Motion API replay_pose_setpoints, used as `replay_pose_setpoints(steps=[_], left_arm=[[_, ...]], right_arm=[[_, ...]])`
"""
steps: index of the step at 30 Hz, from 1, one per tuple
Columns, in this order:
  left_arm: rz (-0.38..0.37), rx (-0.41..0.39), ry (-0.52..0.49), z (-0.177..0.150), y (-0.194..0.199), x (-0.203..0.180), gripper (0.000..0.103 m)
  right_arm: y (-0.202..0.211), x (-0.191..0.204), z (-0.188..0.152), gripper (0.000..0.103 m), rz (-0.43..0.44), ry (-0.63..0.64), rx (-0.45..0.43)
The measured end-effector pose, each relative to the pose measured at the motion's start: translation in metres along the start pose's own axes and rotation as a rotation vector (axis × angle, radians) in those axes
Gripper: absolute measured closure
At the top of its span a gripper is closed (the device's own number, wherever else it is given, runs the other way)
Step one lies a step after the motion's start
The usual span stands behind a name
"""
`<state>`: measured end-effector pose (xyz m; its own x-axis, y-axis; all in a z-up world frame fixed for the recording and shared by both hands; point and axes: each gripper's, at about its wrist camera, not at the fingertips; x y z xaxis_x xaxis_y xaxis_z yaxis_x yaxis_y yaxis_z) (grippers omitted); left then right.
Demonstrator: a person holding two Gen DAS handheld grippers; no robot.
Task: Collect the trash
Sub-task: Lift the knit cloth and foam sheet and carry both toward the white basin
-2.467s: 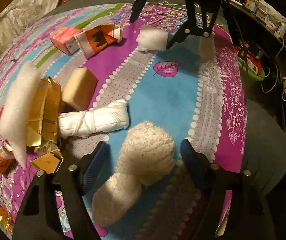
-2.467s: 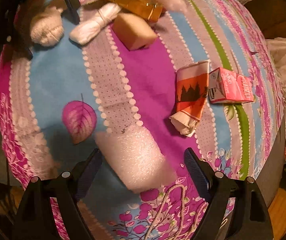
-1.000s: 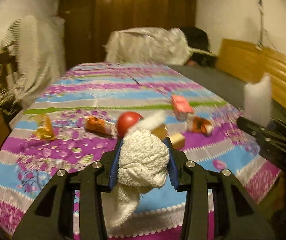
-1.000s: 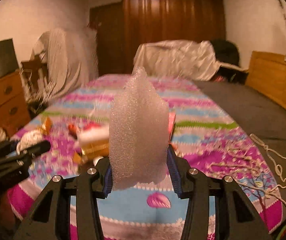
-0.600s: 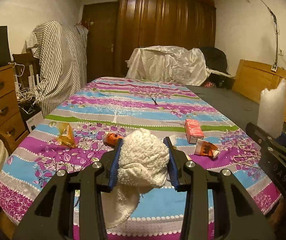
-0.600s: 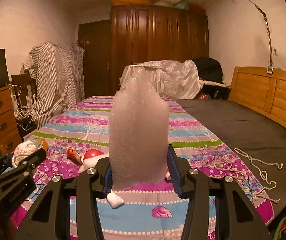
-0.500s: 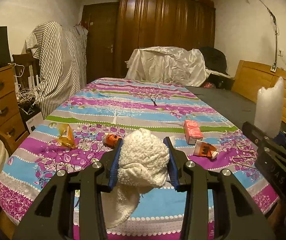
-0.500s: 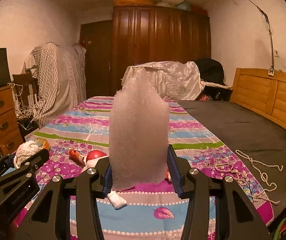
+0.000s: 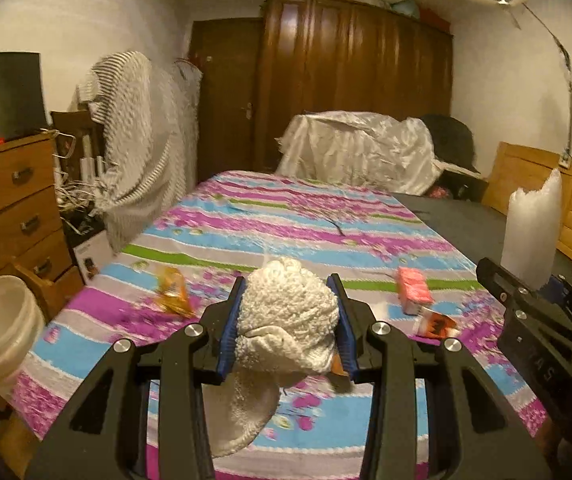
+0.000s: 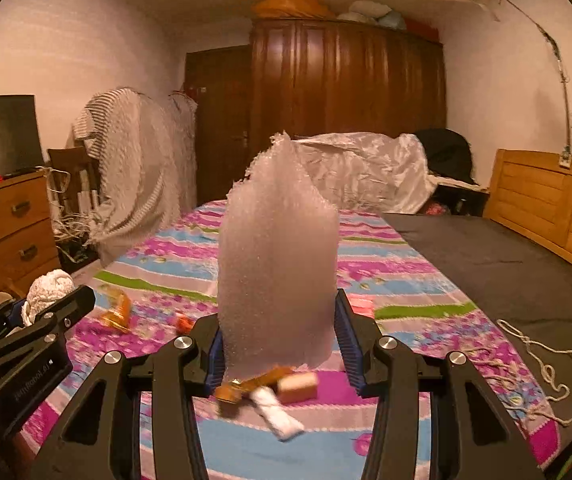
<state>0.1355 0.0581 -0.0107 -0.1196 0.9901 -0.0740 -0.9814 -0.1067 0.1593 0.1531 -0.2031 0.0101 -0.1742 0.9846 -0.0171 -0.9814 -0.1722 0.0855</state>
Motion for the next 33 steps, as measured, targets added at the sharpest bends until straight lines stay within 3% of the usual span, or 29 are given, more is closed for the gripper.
replay_pose_setpoints(steps=[7,21,33], left_arm=[[0.099,-0.013,0.007,0.015,0.001,0.055,0.064],[0.279,-0.050,0.024,0.050,0.016,0.169,0.064],[0.425,-0.041,0.038,0.058,0.037,0.261,0.064]], right_arm=[[-0.018,0.061,0.024,0.055,0.106,-0.001,-0.018],[-0.042,0.231,0.055,0.055,0.321,0.025,-0.024],[-0.053,0.376,0.068,0.055,0.510,0.044,0.017]])
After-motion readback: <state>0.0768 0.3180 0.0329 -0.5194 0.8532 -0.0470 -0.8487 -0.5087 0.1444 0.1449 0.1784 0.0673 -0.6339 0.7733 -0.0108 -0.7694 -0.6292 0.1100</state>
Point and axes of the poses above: each gripper's, at about its wrist camera, not at the fingertips, and y roughly against the way its jaws point, x to its left, z to its top, and after that the axes turned 13 degrees about -x, right-handed
